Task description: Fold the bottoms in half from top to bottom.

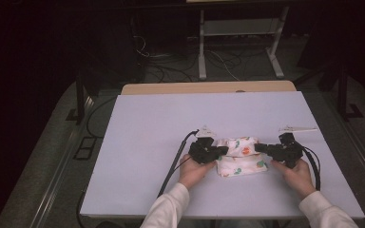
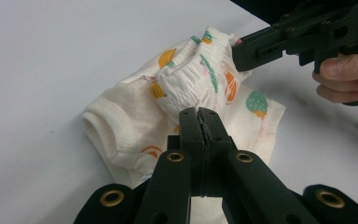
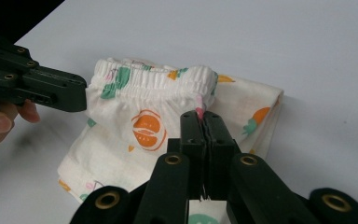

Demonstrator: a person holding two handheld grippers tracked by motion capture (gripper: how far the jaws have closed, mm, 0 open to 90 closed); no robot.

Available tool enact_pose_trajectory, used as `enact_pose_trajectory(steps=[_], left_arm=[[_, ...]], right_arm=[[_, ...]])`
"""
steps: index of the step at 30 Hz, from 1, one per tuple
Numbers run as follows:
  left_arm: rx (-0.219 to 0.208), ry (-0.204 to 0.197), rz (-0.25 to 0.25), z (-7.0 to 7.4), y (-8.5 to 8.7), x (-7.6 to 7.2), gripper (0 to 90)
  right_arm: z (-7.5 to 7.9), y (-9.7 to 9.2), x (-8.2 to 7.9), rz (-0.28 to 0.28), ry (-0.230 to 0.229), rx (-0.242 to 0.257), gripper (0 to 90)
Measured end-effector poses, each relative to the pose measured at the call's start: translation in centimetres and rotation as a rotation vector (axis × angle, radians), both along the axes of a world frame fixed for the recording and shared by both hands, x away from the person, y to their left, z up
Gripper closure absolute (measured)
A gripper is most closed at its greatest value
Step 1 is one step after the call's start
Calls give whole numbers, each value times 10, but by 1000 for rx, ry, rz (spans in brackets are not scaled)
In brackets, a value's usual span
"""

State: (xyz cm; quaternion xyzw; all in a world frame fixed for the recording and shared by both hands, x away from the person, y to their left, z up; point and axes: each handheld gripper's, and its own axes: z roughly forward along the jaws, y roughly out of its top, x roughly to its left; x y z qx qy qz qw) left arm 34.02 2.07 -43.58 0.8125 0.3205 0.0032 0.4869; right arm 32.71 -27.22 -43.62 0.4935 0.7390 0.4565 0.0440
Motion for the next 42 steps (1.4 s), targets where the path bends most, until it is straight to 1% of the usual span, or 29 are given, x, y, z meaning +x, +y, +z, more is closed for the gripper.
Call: enact_pose_trajectory(steps=[1,4,6,8,10,12,15,19,22,25,30,35,37,42], left_arm=[[0,0,-1,-1,0,-1,886],[20,-9,-16,-2,-2,-4,886],[24,-16,-22,-4,-3,-5,886],[30,-19,-27,-5,-3,-5,886],[30,-19,-30,-5,-4,-6,886],[32,-23,-35,-5,-4,-6,886],[41,-30,-45,-5,-5,-8,886],[47,-34,-54,-5,-6,-9,886],[54,-38,-61,-5,-6,-10,886],[68,-43,-75,-6,-7,-12,886],[77,-48,-90,-8,-8,-13,886],[77,-47,-96,-10,-8,-15,886],[80,-46,-99,-11,-7,-15,886],[80,-50,-100,-12,-7,-16,886]], right_arm=[[-1,0,0,1,3,-3,866],[-4,0,0,2,18,-8,861],[-4,0,-1,2,27,-9,843],[-4,0,-2,-3,37,-7,776],[-4,-1,-4,11,38,3,717],[-4,-3,-6,30,47,24,652],[-3,-3,-7,29,63,27,623],[-1,-3,-7,39,57,47,606],[3,-3,-6,38,51,53,615],[8,-2,-3,45,46,63,653],[20,7,5,71,34,54,795],[30,21,16,84,29,24,875],[31,25,21,82,29,15,882],[33,35,35,74,57,2,883]])
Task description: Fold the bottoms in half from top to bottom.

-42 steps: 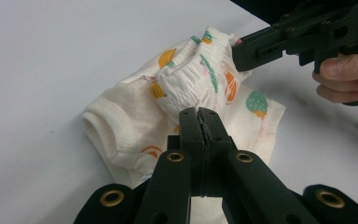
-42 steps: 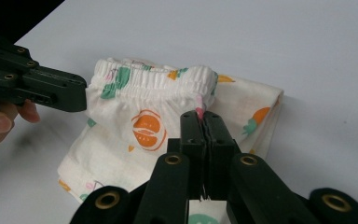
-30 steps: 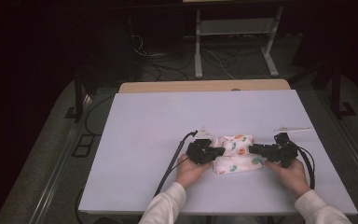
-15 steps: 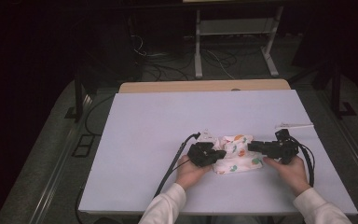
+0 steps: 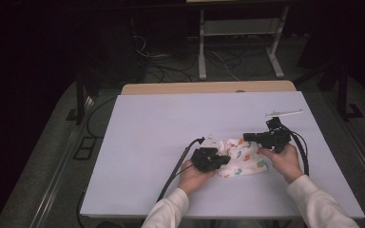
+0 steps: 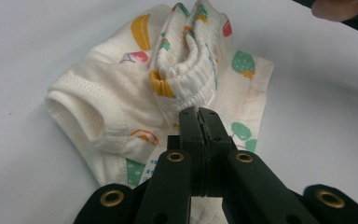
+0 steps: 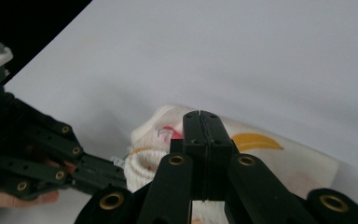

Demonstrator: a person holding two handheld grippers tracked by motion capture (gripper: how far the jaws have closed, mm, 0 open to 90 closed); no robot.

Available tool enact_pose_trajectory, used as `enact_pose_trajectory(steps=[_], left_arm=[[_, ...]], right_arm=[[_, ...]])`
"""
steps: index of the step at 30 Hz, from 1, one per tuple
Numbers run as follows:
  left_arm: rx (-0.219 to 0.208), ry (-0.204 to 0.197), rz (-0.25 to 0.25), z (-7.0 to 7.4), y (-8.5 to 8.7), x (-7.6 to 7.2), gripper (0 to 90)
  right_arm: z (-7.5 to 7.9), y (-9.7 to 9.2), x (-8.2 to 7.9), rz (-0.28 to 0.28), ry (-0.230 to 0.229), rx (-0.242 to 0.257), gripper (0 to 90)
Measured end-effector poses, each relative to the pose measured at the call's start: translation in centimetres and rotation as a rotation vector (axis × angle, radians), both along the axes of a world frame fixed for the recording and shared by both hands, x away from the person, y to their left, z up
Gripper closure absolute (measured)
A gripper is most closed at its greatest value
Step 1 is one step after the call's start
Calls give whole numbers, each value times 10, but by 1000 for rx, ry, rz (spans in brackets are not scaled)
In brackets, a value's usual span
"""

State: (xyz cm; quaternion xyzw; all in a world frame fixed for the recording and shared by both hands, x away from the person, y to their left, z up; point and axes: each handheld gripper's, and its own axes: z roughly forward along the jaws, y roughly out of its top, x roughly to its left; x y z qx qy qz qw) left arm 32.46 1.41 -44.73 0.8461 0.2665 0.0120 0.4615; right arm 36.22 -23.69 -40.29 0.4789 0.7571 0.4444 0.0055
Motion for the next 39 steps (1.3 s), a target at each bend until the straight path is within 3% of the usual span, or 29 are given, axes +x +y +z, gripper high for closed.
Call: enact_pose_trajectory(steps=[4,12,21,24,27,33,39], left_arm=[[0,-6,-3,-1,-1,0,886],[3,-17,-18,-2,-2,-2,885],[18,-32,-41,-3,-3,-4,880],[20,-33,-51,-2,-2,-4,866],[5,-20,-47,-2,-2,-5,766],[-39,-9,-27,0,-1,-7,651],[-128,-13,38,8,8,-3,530]], right_arm=[[-2,9,11,4,54,-28,883],[-10,21,24,18,115,-76,883],[-19,30,26,56,181,-159,883],[-19,27,21,50,194,-148,883],[-17,24,13,42,196,-136,883],[-17,17,-2,25,194,-114,883],[-21,13,-11,57,204,-112,883]])
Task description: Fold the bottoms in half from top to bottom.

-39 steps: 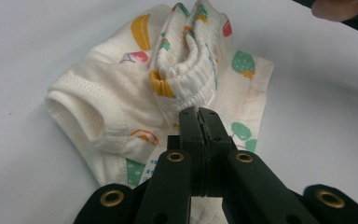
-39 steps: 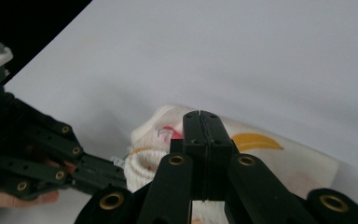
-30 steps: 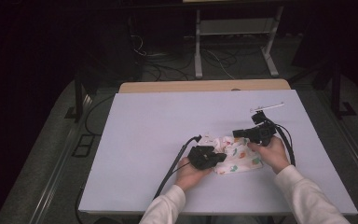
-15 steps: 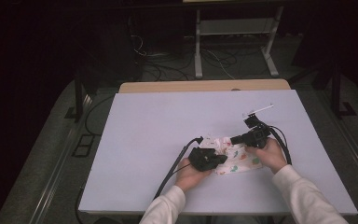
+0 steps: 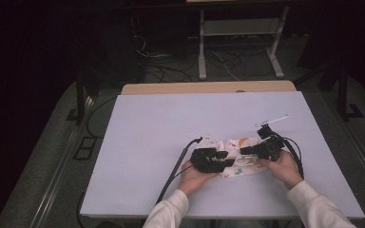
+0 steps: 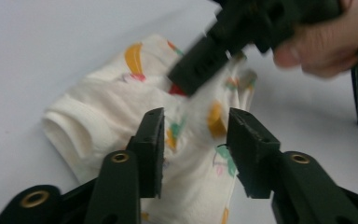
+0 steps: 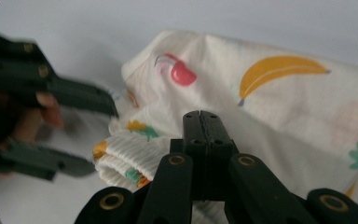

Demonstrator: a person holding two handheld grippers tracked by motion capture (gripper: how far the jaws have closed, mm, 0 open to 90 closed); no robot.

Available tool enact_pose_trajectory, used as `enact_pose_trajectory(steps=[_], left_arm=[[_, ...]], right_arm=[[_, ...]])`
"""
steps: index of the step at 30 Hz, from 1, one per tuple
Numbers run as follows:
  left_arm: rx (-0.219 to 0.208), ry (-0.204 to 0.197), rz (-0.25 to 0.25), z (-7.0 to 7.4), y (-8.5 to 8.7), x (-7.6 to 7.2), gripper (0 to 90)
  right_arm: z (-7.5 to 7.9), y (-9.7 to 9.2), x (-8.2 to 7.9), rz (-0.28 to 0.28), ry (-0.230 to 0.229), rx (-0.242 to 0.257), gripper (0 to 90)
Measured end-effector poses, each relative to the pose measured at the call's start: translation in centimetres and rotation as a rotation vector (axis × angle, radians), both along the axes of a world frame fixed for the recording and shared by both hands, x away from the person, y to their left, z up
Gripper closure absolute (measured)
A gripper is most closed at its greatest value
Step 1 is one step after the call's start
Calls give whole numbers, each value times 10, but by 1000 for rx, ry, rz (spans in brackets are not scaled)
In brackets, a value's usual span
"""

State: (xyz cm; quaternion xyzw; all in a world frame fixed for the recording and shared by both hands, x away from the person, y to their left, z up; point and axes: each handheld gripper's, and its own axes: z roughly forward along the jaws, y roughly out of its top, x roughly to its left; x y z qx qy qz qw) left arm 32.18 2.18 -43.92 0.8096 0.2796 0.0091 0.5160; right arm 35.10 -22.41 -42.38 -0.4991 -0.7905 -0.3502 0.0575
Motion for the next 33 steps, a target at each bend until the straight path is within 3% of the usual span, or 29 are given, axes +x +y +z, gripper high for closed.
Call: enact_pose_trajectory(steps=[6,11,16,23,33], left_arm=[[-62,31,86,4,9,8,443],[-51,56,127,2,11,11,377],[-43,91,160,-2,11,15,343],[-68,169,207,-4,13,25,265],[-44,199,235,-1,8,35,197]], right_arm=[[-4,-2,-13,28,1,10,883],[-5,-4,-23,37,-16,47,883],[-9,1,-32,58,-27,44,882],[-16,5,-38,68,-41,29,882],[-22,5,-41,64,-70,17,871]])
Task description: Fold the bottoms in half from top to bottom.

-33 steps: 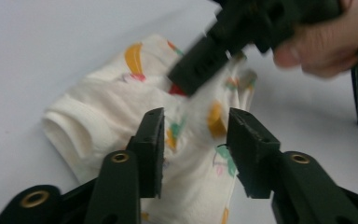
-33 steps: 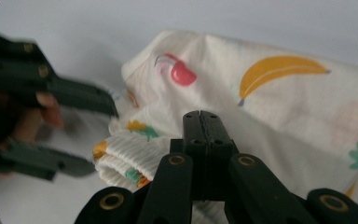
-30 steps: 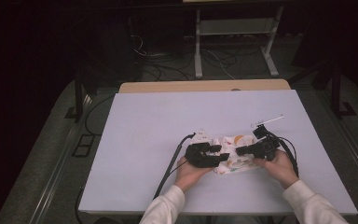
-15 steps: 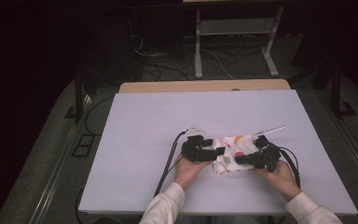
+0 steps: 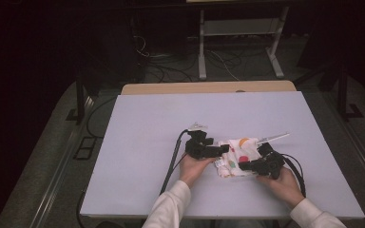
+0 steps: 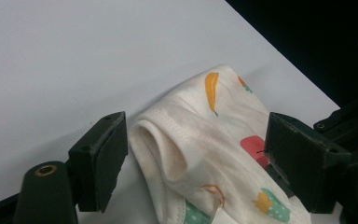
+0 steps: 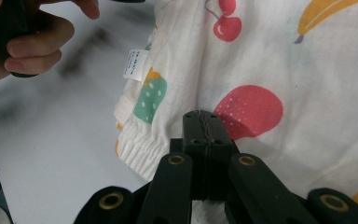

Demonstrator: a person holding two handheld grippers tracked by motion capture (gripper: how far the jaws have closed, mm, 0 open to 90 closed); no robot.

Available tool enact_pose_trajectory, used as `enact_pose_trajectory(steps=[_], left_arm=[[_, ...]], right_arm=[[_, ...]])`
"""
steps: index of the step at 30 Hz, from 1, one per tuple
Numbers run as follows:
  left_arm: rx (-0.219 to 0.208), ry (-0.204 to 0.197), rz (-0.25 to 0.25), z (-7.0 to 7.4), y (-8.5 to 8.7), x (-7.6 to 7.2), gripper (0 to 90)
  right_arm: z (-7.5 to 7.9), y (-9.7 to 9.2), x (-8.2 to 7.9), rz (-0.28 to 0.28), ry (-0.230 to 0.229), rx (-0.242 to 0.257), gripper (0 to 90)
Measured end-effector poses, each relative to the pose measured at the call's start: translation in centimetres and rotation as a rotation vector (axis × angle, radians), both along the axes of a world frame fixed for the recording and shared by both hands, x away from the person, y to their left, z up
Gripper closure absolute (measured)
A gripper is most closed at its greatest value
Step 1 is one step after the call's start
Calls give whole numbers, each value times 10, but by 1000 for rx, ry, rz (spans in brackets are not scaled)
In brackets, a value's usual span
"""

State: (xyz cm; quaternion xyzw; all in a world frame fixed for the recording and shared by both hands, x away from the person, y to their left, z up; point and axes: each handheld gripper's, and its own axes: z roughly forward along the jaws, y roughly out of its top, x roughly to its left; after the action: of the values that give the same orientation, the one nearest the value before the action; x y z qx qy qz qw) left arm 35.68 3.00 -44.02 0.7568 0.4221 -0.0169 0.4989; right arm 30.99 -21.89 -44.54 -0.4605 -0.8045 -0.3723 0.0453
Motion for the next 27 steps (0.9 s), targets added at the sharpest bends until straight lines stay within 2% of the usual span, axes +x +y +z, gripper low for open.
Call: enact_pose_trajectory(steps=[5,7,14,16,22,27], left_arm=[[3,7,-3,0,0,4,157],[1,9,-1,1,0,6,142],[8,7,-11,4,1,9,104],[10,3,-12,6,1,10,89],[52,2,-39,11,-1,14,17],[62,-23,-56,15,-3,17,0]], right_arm=[[4,-2,-1,1,-31,-15,755],[6,-4,-1,-1,-42,-3,650],[15,-13,0,21,-80,33,429],[18,-15,1,29,-90,30,364],[26,-19,6,54,-102,29,205],[33,-22,11,63,-139,41,132]])
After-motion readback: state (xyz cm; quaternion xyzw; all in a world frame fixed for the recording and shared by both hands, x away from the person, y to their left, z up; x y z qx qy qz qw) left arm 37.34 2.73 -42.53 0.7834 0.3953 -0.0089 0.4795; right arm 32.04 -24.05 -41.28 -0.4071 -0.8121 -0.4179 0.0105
